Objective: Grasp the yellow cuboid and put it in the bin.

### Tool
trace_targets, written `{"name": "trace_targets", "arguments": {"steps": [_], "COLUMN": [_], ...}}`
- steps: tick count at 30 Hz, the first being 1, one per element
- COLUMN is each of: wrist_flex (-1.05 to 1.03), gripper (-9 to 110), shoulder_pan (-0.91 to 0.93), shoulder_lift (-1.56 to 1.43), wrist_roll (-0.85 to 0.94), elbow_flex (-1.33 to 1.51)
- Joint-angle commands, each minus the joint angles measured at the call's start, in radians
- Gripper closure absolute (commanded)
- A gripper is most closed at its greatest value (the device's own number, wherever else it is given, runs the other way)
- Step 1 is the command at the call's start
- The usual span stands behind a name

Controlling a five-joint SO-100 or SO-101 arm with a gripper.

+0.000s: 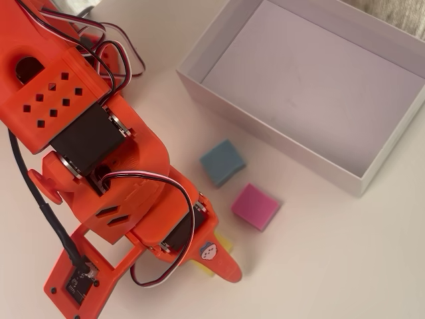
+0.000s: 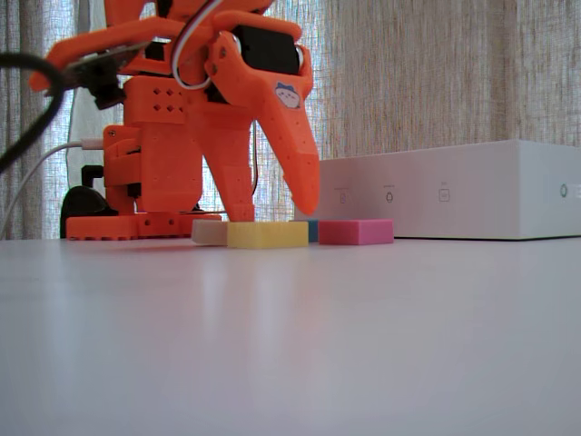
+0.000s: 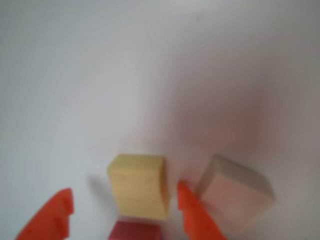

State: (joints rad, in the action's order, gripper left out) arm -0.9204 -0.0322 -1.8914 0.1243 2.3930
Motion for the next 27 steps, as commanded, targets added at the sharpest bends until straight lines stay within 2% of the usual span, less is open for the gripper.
{"name": "trace_targets", "arguments": {"steps": [1,8,16,22,24,27], "wrist_flex": [0.002,-0.005,-0.006,-0.006,0.002,0.008], "gripper": [75,76,97,103,110,110], "shoulder_pan": [-0.009,-0.012,-0.008,0.002,0.002,0.014], "shoulder_lift": [0.014,0.06,0.072,0.083,0.083,0.069], "wrist_roll": [0.011,-0.002,0.015,0.011,0.015,0.015], "elbow_flex": [-0.031,-0.048,-0.058,-0.069,-0.074,-0.078]}}
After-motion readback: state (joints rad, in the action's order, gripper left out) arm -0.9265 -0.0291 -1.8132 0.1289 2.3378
